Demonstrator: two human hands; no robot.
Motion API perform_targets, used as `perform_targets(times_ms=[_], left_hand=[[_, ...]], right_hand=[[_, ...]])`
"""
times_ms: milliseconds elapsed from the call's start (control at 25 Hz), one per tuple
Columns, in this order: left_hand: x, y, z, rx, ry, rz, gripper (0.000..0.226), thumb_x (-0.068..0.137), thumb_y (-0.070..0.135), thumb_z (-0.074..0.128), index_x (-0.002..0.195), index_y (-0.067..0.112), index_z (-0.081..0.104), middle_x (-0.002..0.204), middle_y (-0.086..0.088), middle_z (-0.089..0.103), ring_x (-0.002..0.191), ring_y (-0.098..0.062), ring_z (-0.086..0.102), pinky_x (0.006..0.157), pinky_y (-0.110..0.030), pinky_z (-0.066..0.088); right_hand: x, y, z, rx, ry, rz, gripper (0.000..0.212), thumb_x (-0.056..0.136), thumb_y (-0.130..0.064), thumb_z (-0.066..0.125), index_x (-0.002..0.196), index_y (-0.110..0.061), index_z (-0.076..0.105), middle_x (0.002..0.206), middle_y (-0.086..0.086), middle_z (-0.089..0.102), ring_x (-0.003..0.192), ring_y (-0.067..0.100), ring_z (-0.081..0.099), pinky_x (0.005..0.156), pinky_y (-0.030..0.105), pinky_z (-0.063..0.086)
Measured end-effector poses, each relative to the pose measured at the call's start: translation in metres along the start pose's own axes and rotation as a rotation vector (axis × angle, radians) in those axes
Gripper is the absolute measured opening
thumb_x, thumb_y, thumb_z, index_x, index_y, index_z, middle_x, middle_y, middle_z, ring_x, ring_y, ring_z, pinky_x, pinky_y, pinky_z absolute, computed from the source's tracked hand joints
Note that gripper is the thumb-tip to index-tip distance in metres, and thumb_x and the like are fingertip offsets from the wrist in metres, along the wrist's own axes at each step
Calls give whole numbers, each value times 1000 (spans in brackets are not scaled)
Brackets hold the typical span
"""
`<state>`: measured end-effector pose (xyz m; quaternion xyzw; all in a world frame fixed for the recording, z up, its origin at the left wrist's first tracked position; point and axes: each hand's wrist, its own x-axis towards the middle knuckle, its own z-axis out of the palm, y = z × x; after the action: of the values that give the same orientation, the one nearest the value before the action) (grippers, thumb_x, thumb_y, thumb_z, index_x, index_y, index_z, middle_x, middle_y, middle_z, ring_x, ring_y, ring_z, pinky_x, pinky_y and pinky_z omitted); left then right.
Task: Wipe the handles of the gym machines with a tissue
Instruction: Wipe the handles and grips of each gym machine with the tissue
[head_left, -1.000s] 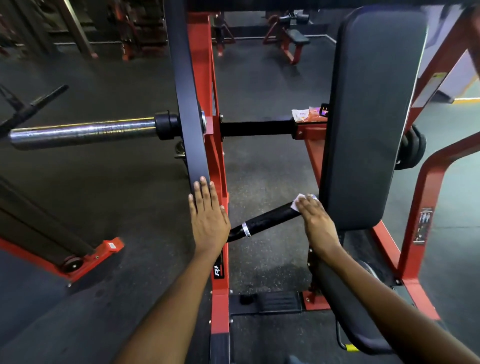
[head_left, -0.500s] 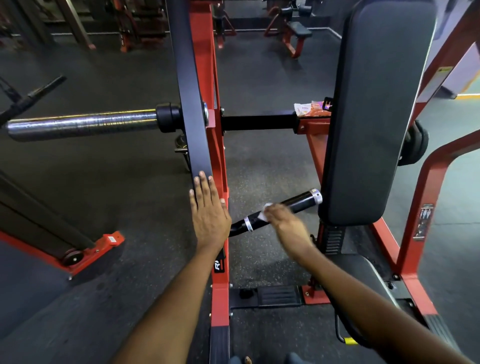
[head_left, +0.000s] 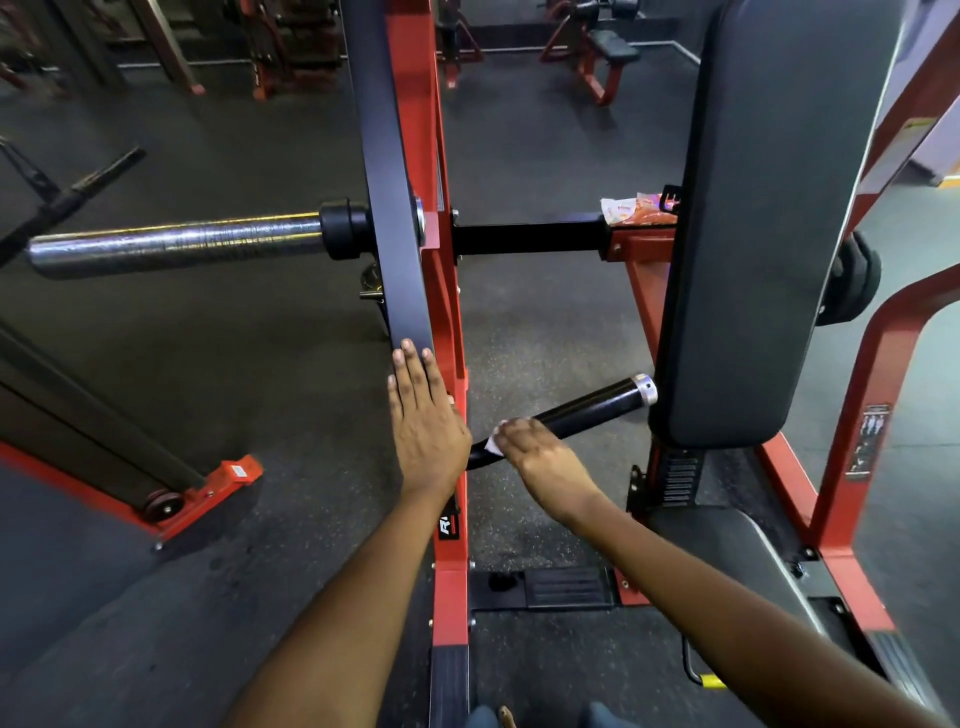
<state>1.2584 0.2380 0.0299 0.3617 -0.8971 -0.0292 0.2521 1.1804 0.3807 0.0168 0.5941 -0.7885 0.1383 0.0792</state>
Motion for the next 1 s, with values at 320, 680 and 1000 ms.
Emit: perform_targets(times_ms=[320,680,1000], left_hand=[[3,-1,-1,-2,-3,-12,76,92,10,49,152,-4,6,158,-22,-6,148,-34,-4,121,-46,6],[1,-1,-1,-38,12,0,72,94,11,48,152,-4,7,159,-24,3,149,-35,1,121,-47,10],[1,-1,0,-71,30,13,66,95,10,40,152,-4,9,159,-24,4,149,-36,3,121,-49,14]], right_hand=[[-23,77,-20,119,181,507,43,94,3,35,131,-10,52,134,1,50,125,13,44,112,17,25],[-55,100,-33,44,168,304,44,94,-2,32,135,-3,46,143,10,41,136,31,34,117,26,11],[-22,31,2,47,34,-17,53,80,8,49,131,-5,52,136,12,51,126,24,49,112,34,24]])
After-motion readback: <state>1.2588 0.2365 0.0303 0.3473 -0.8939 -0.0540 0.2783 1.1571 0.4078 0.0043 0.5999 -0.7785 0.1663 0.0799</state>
